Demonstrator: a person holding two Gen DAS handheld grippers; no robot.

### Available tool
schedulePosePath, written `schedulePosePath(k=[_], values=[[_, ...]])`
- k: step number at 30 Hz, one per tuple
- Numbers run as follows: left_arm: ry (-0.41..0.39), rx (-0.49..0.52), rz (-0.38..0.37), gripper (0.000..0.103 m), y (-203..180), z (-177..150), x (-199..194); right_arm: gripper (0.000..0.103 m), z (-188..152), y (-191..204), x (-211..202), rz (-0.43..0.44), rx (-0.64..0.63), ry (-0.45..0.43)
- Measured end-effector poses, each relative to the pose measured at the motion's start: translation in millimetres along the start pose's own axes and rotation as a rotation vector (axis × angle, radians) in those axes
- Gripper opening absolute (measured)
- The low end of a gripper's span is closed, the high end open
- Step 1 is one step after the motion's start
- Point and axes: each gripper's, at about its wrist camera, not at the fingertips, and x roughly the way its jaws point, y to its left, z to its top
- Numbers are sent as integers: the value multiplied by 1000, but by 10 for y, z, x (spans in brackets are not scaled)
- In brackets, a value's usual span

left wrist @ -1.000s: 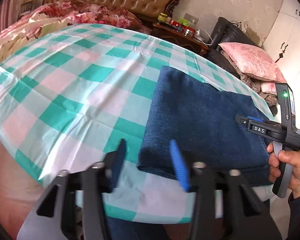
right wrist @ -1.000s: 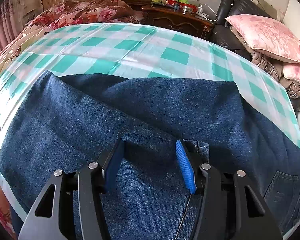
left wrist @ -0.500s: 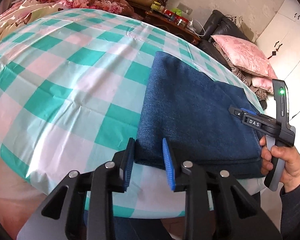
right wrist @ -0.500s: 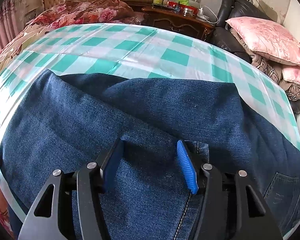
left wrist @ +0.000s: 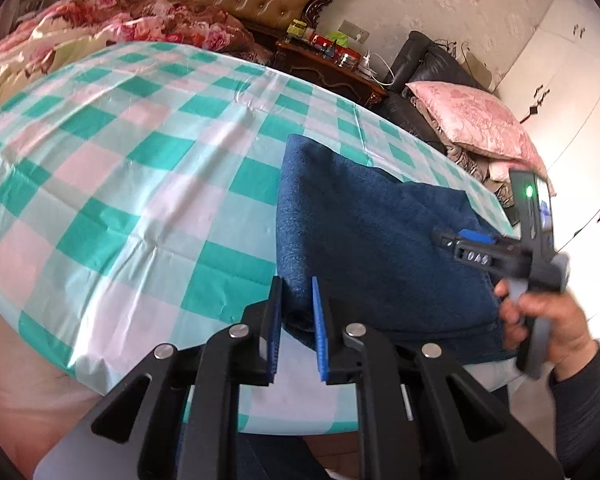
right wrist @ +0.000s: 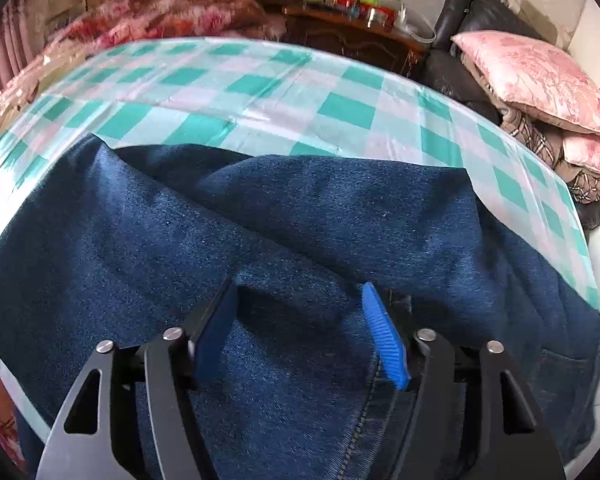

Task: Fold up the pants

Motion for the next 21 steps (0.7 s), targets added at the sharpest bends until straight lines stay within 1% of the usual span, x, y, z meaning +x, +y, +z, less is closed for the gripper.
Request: schedulePosePath(k=[1, 2, 3, 4, 5, 6, 8, 9, 10, 11, 12, 15, 16, 17, 18, 19, 20, 21], values=[[-2, 7, 6, 14, -13, -1, -10, 66, 55, 11, -63, 13, 3, -1], [-6, 12, 10, 14, -27, 0, -16, 72, 123, 48, -161, 34, 6, -18], [-8, 14, 12, 14, -31, 0, -19, 76, 185, 114, -246, 55, 2, -32], [-12, 17, 13, 14, -40, 4, -25, 80, 261, 220, -335, 94, -11, -43], [-15, 20, 14, 13, -44, 6, -34, 82, 314, 315, -383, 136, -24, -42], [-18, 27, 19, 13, -61, 9, -44, 82, 405, 525, -416, 224, -51, -15], [-26, 41, 27, 13, -95, 14, -64, 82, 494, 810, -423, 298, -87, 26], [-33, 52, 36, 13, -129, 13, -79, 82, 558, 1008, -423, 360, -107, 52], [-36, 58, 41, 13, -147, 10, -83, 82, 605, 1139, -408, 401, -114, 78], [-40, 68, 52, 13, -180, 4, -90, 82, 653, 1264, -386, 425, -116, 101], [-44, 82, 66, 13, -218, -3, -96, 82, 708, 1413, -350, 431, -119, 124], [-60, 107, 90, 13, -295, -7, -118, 79, 786, 1685, -242, 406, -137, 173], [-64, 116, 98, 13, -321, -3, -121, 68, 787, 1754, -208, 384, -154, 182], [-70, 130, 107, 13, -347, -2, -126, 54, 782, 1820, -170, 361, -175, 194], [-77, 144, 114, 13, -380, -2, -133, 49, 776, 1879, -106, 337, -189, 218], [-82, 148, 113, 12, -397, 0, -134, 39, 767, 1906, -57, 315, -193, 229], [-84, 144, 107, 12, -401, 1, -132, 32, 758, 1927, -25, 294, -198, 234], [-87, 130, 98, 12, -386, -2, -125, 28, 743, 1925, -7, 291, -201, 229]])
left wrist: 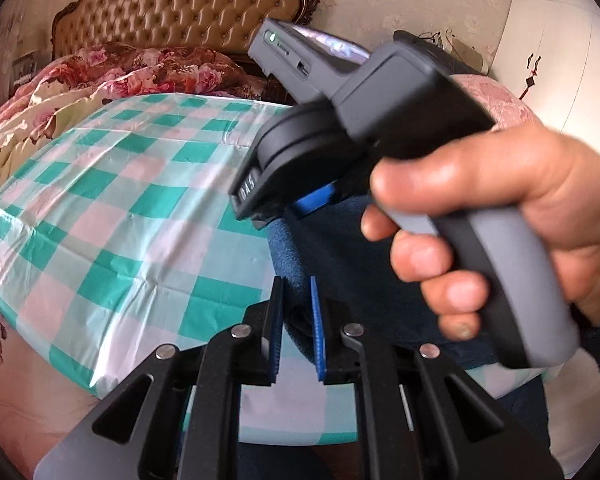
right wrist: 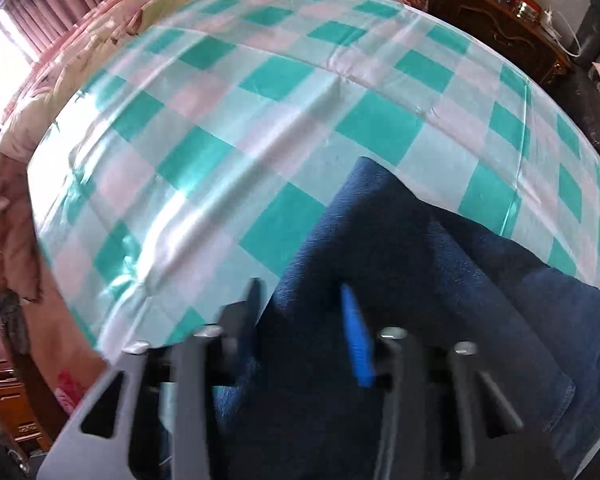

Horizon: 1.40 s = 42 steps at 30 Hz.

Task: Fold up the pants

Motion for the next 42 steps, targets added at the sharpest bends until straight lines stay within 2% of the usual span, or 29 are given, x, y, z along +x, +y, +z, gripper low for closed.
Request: schedulePosePath(k=[1, 2, 3, 4, 5, 6, 9, 11, 12, 13, 14, 16, 20, 25, 29, 31, 34, 37, 39, 41, 42], values=[[-9, -26, -16, 12, 30, -13, -1, 23, -25, -14, 2, -1, -4, -7], [-21, -51, -29, 16, 63, -23, -8, 18, -45, -37, -10, 7, -2, -17], [-42, -121, -56, 22, 151, -47, -22, 16, -54, -66, -21, 13, 3, -20], [-51, -178, -68, 55, 220, -69, -29, 14, -64, -100, -37, 21, 8, -24], [-53, -234, -64, 84, 284, -100, -24, 12, -61, -123, -47, 27, 11, -27], [-52, -286, -70, 84, 343, -151, 0, 12, -65, -146, -65, 34, 14, -32], [-16, -335, -107, 82, 342, -217, 110, 12, -62, -156, -100, 37, 20, -43], [-14, -348, -111, 82, 282, -229, 181, 12, -82, -144, -126, 32, 26, -56], [-5, -352, -92, 79, 263, -224, 236, 12, -89, -142, -142, 30, 28, -62], [7, -362, -79, 64, 254, -234, 276, 12, -97, -143, -167, 30, 30, -70], [21, -388, -101, 39, 260, -231, 334, 11, -95, -144, -187, 32, 33, -75], [27, -387, -119, 16, 211, -199, 347, 10, -110, -163, -259, 41, 33, -87], [-33, -292, -64, 12, -54, -107, 160, 10, -130, -294, -479, 97, 62, -119], [-124, -128, 26, 11, -559, 136, -178, 10, -189, -528, -965, 172, 88, -194], [-214, 41, 51, 11, -1157, 414, -453, 10, -361, -1063, -1609, 265, 150, -291], [-268, 144, 46, 11, -1616, 573, -593, 10, -490, -1357, -1907, 296, 178, -338], [-335, 285, 13, 11, -2316, 708, -722, 10, -826, -1923, -2404, 325, 232, -426], [-385, 448, -35, 11, -3159, 654, -747, 10, -1341, -2537, -2784, 325, 303, -509], [-392, 555, -74, 11, -3752, 469, -660, 10, -1857, -3050, -2919, 322, 380, -553], [-379, 636, -107, 11, -4201, 225, -495, 10, -2272, -3399, -2899, 297, 439, -565], [-359, 693, -121, 11, -4507, -4, -341, 10, -2556, -3638, -2828, 283, 482, -562]])
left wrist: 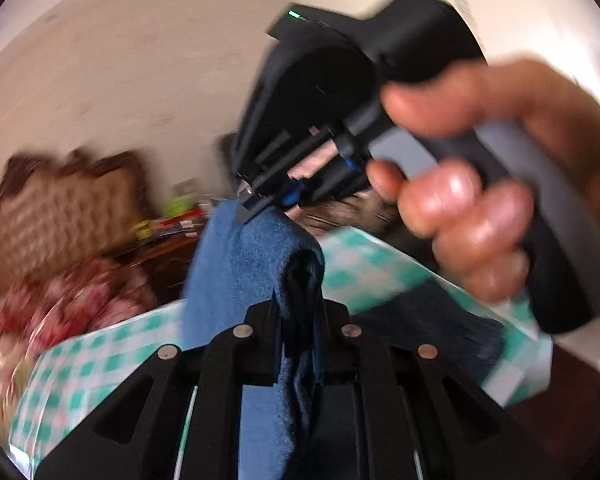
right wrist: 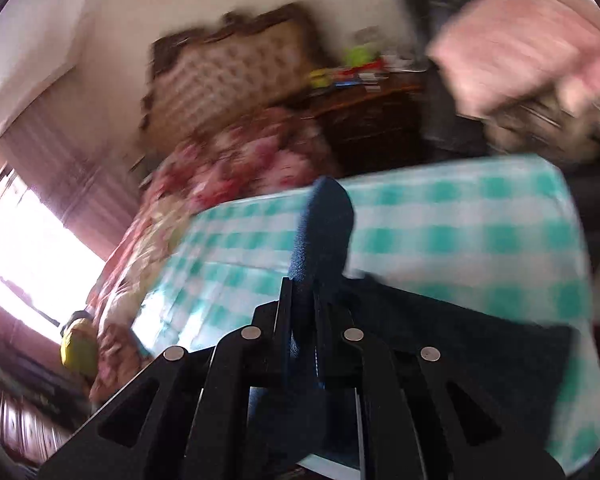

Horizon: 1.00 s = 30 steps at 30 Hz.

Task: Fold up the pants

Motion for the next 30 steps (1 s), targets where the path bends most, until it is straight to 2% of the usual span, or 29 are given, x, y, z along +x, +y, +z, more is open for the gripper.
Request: schedulePosePath(k=[2, 5, 6, 7, 8, 9, 11, 12, 14, 16, 19, 20, 22, 27, 28, 29, 30], values=[[33, 49, -30, 11, -431, -101, 200, 10, -303, -695, -106, -19, 88, 10], [134, 133, -79, 11, -1049, -426, 604, 10, -758, -1517, 104, -47, 209, 84], [182, 190, -90, 11, -1269, -601, 763, 10, -870, -1668, 209, -67, 226, 113], [198, 226, -93, 12, -1374, -697, 818, 12, -1000, -1818, 322, -91, 244, 145], [206, 272, -84, 19, -1466, -800, 863, 18, -1113, -1946, 413, -90, 254, 167], [203, 327, -66, 21, -1562, -893, 889, 21, -1153, -1989, 426, -76, 257, 169], [186, 386, -36, 36, -1664, -960, 912, 27, -1184, -2046, 415, -32, 266, 161], [178, 397, -26, 36, -1696, -970, 904, 29, -1176, -2042, 410, -28, 264, 159], [166, 411, -7, 36, -1750, -953, 913, 41, -1127, -2064, 380, -46, 252, 151], [161, 414, 3, 36, -1752, -960, 906, 41, -1078, -2043, 398, -39, 234, 151], [160, 407, 13, 20, -1747, -959, 953, 41, -999, -2019, 455, -33, 211, 166], [160, 403, 15, 18, -1730, -951, 960, 41, -974, -2035, 476, -34, 204, 173], [144, 400, 28, 15, -1693, -930, 939, 41, -937, -2027, 518, -47, 183, 189], [126, 419, 45, 14, -1629, -915, 901, 42, -758, -1976, 703, -65, 156, 225], [125, 421, 48, 13, -1633, -922, 906, 36, -751, -1986, 719, -65, 157, 228], [122, 429, 53, 13, -1648, -929, 886, 16, -734, -1996, 734, -69, 159, 233], [110, 447, 65, 13, -1674, -926, 846, 13, -719, -1990, 733, -57, 155, 237]])
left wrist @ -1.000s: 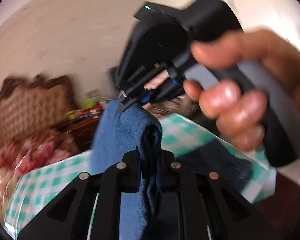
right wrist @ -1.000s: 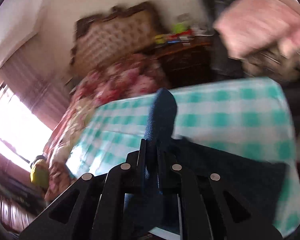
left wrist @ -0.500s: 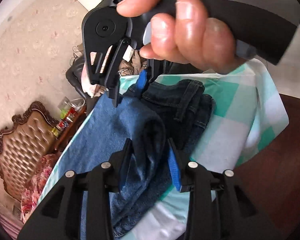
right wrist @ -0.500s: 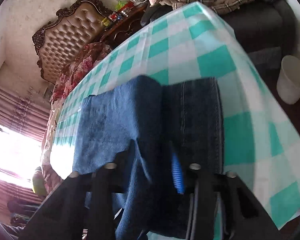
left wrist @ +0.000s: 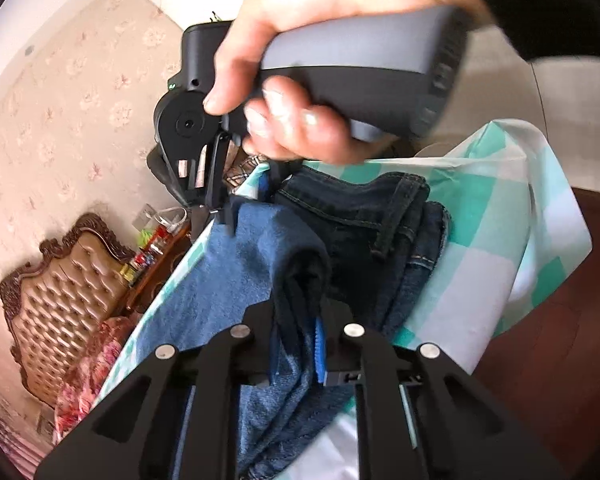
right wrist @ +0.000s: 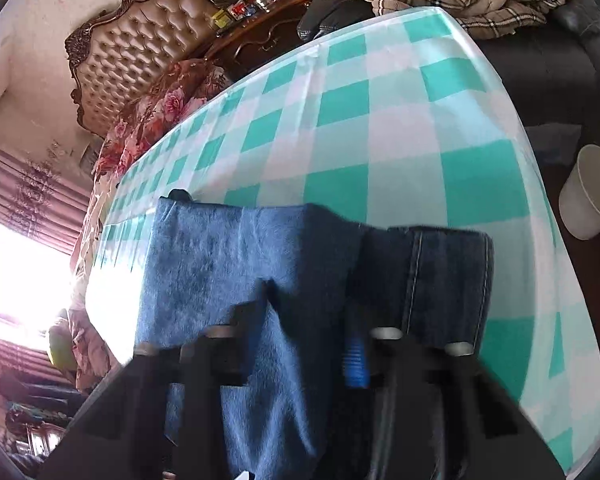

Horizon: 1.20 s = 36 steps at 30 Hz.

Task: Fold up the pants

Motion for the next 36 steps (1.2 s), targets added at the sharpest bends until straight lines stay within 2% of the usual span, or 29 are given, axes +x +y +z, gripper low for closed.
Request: schedulePosePath(k=[2, 6, 15, 20, 24, 26, 30, 32, 34, 36], values=[[-22, 19, 47, 12, -20, 29, -106, 9, 7, 65, -92, 16, -25, -12], [-56, 27, 96, 12, 67, 166, -177, 9, 19, 219, -434, 71, -65, -95], [-61, 97, 48, 12, -233, 257, -93, 9, -102, -223, -508, 64, 15, -117], [-45, 132, 29, 12, -326, 231, 113, 9, -87, -414, -391, 63, 32, -111], [-38, 173, 29, 12, -430, 154, 275, 12, -146, -509, -318, 15, 32, -130], [-54, 171, 38, 13, -405, 114, 299, 20, -167, -549, -338, 0, 43, -145], [-66, 168, 43, 19, -357, 58, 348, 24, -168, -404, -523, -123, -11, -234], [-70, 161, 50, 26, -315, 34, 369, 24, -134, -285, -595, -168, -60, -282], [-75, 167, 58, 27, -447, 78, 261, 24, -71, -226, -523, -209, -104, -257], [-96, 199, 66, 27, -463, 55, 247, 23, -8, -217, -332, -299, -135, -199]])
